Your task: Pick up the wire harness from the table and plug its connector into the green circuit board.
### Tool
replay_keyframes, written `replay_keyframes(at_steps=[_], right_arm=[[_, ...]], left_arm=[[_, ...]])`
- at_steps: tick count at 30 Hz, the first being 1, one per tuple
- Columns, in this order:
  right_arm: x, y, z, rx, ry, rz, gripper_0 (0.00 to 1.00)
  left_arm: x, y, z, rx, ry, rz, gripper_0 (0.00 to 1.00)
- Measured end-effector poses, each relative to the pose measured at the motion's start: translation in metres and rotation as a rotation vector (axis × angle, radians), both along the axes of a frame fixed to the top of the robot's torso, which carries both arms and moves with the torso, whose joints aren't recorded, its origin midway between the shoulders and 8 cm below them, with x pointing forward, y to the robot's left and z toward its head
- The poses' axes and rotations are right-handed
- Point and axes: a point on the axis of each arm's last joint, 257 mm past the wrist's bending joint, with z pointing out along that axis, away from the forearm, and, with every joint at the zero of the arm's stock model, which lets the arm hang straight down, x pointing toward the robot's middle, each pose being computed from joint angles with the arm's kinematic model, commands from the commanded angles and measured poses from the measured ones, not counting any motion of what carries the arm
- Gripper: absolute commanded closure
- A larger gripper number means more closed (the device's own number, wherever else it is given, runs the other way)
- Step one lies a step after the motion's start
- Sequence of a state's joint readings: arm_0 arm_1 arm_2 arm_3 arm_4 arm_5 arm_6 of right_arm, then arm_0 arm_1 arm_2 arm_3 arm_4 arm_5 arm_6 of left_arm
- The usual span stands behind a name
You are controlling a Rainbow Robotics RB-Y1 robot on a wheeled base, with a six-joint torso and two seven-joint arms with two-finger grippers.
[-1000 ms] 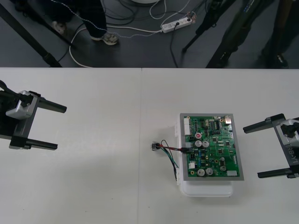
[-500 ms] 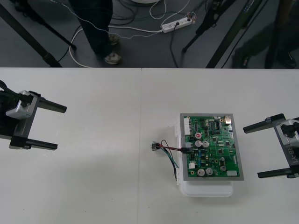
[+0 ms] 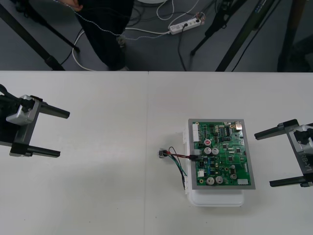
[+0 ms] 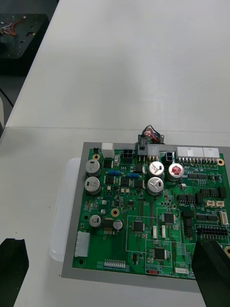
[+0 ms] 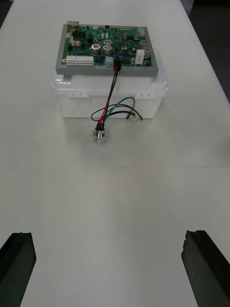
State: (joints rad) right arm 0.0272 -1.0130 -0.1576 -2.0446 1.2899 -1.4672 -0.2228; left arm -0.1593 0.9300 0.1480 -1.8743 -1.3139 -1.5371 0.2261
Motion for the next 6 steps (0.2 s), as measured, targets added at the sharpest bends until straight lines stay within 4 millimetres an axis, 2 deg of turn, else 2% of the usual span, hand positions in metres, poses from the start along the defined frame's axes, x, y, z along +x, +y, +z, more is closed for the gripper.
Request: replay_keyframes(at_steps=[6], right_arm=[[0.0000,0.0000,0.0000,0.000,0.000,0.000,0.00]], left_arm=[[0.0000,0.0000,0.0000,0.000,0.000,0.000,0.10]])
